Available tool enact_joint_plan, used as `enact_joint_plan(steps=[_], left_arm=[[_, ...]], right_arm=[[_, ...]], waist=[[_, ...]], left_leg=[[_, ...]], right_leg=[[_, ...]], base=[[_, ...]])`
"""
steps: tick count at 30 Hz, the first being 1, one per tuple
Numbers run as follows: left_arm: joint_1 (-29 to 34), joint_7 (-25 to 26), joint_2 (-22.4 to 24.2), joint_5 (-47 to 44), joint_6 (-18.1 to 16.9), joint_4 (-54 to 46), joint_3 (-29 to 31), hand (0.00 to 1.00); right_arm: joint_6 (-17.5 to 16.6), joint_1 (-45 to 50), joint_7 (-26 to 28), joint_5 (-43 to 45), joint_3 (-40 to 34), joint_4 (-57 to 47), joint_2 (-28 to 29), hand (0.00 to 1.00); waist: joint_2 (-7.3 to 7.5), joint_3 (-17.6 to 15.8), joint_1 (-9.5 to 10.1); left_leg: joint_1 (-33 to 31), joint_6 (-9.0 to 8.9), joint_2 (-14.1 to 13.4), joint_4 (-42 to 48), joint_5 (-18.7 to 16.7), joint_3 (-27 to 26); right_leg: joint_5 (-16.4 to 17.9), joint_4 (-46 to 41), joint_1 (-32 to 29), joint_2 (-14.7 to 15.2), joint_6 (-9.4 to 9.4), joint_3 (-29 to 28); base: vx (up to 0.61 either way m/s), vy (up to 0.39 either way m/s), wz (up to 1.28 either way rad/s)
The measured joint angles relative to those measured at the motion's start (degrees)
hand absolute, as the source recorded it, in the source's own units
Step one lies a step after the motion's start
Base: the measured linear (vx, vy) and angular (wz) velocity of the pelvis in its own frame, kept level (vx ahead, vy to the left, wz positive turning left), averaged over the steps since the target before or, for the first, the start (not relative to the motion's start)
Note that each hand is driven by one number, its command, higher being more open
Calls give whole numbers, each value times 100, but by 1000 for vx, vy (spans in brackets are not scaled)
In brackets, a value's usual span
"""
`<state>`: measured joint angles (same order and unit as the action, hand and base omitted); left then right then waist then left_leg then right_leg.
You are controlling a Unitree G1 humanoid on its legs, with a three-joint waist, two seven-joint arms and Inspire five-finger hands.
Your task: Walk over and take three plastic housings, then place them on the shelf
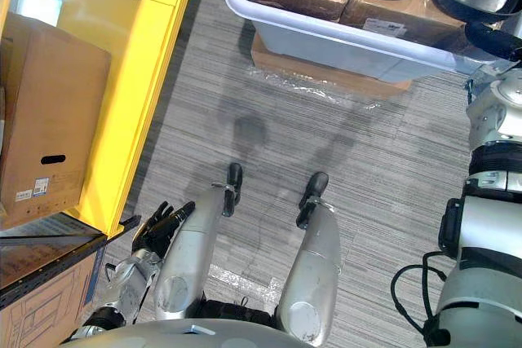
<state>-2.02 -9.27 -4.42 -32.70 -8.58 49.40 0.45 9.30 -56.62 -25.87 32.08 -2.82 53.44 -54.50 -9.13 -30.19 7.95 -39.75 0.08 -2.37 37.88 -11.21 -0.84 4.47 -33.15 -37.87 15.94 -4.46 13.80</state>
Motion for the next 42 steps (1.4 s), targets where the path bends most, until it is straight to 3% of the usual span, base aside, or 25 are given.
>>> enact_joint_plan(steps=[7, 15, 20, 27, 32, 38, 42], left_arm=[[0, -104, 9, -90, 6, 16, -1, 100], [4, -167, 16, -168, 5, 19, -1, 100], [3, -173, 53, -184, 3, 18, -2, 100], [7, -174, 7, -241, 5, 74, -18, 100], [11, -165, -10, -244, 4, 160, -39, 100], [19, -107, -69, -273, 4, 180, -208, 100], [20, -92, -91, -287, 5, 183, -277, 100]], right_arm=[[-24, -271, -226, 16, 134, -243, 0, 100], [-302, -285, -370, 24, 125, -509, 0, 100], [-542, -293, -249, 16, 129, -655, 0, 100], [-1132, -333, 234, -39, 217, -767, 0, 100], [-1361, -542, 424, -653, 482, -867, 0, 100], [-1340, -611, 494, -948, 857, -804, 0, 100], [-913, -813, 488, -1161, 1099, -390, -1, 100]], waist=[[-1, 1, 25], [-2, 1, 30], [-2, 1, 47], [-6, 4, 50], [-15, 10, 79], [-25, 16, 142], [-38, 25, 165]], left_leg=[[-52, -8, 12, 6, 3, 39], [-118, -5, 37, 41, 32, 49], [-120, -4, 38, 86, 32, 66], [-35, -17, 27, -35, 131, 111], [76, -29, 4, -126, 145, 117], [241, -64, 2, -249, 181, 153], [252, -72, 19, -326, 216, 261]], right_leg=[[13, -37, -30, 15, 8, 24], [28, -134, -107, 57, 24, 27], [36, -168, -89, 65, 31, 38], [-12, -19, 38, 22, 20, 77], [-24, 98, 146, -13, 31, 124], [-39, 232, 354, -22, 37, 192], [-49, 346, 467, -23, 33, 347]], base=[[4, -6, 3], [-1, -2, 1], [-2, -1, 1], [-5, -2, 2], [0, 0, 0], [25, -4, 4], [39, -1, 12]])
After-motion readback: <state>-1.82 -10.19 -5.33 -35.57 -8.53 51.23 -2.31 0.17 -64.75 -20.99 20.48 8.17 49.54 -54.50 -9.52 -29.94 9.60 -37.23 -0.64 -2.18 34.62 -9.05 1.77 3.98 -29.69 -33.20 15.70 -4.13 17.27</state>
